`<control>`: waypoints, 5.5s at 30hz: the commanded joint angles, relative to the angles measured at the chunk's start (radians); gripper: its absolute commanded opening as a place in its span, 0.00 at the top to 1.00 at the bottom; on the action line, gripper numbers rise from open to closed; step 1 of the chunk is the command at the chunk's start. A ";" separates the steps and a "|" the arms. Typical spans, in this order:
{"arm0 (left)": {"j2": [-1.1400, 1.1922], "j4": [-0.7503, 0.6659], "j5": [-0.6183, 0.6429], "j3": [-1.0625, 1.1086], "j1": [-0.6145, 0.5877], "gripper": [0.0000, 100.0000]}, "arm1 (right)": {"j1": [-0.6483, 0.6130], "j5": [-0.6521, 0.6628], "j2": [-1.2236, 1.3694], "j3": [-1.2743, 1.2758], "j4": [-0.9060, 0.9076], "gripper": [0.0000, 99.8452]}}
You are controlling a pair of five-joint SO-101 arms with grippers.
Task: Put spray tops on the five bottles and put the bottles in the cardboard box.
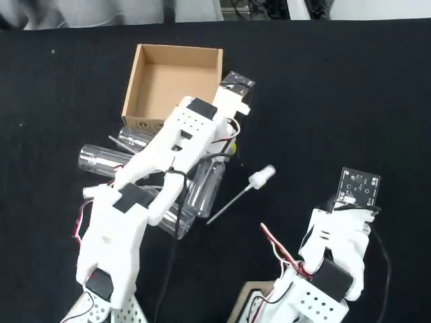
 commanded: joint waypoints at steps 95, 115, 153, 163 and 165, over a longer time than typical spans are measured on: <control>0.227 0.594 0.098 -0.852 0.001 0.97 | 0.020 0.000 -0.081 0.010 -0.043 0.91; 0.227 0.594 0.204 -1.070 0.021 0.97 | 0.020 0.000 -0.081 0.012 -0.043 0.91; 0.192 0.595 0.255 -1.365 -0.018 0.97 | 0.018 0.000 -0.081 0.012 -0.043 0.91; 0.025 0.598 0.265 -1.359 -0.039 0.97 | 0.012 0.000 -0.081 0.012 -0.043 0.91; -0.003 0.598 0.265 -1.359 -0.039 0.97 | -0.014 0.000 -0.081 0.016 -0.043 0.91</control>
